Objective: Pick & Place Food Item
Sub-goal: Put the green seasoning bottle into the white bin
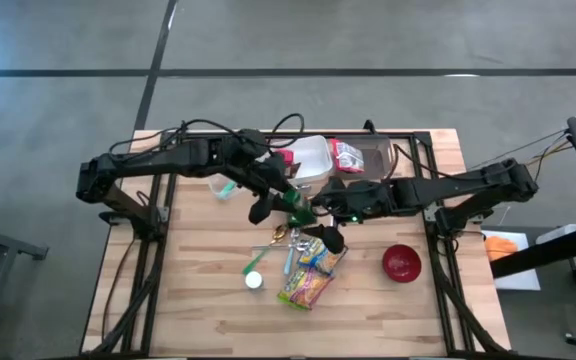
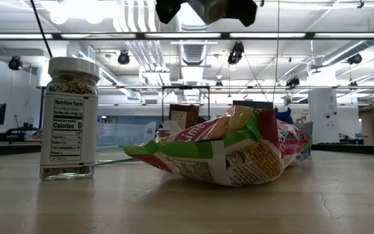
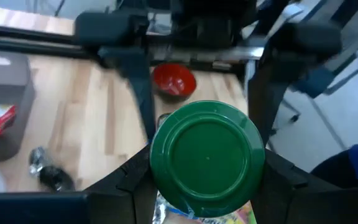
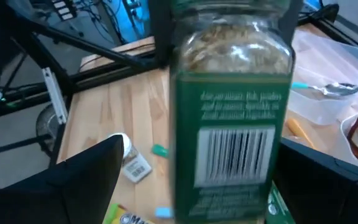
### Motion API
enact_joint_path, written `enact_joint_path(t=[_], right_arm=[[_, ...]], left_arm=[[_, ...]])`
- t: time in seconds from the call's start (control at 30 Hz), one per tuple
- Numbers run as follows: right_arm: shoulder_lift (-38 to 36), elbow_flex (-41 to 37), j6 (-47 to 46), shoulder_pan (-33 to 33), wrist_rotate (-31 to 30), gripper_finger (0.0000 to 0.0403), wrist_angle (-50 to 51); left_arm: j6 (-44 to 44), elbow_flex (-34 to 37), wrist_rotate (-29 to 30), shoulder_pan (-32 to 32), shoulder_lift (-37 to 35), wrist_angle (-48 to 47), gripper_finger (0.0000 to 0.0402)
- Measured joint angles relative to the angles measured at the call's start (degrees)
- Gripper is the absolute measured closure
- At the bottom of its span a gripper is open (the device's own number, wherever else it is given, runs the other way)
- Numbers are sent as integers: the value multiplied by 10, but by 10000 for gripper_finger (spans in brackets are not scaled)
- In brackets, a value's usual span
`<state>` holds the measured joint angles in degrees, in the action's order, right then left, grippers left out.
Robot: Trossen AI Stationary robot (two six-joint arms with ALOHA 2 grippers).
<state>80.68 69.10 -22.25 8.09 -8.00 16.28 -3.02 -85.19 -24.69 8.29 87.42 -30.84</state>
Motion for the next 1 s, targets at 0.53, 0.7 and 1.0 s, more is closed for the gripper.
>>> enact_joint_path(t=[0.53, 0.7, 1.0], right_arm=[[35, 58, 28, 0, -10, 92, 69], [34, 58, 21, 0, -9, 192, 73], [33, 58, 17, 0, 3, 208, 72]], left_arm=[[0, 0, -26, 0, -2, -2, 216], [7, 0, -28, 0, -4, 1, 216], [4, -4, -36, 0, -5, -3, 206]])
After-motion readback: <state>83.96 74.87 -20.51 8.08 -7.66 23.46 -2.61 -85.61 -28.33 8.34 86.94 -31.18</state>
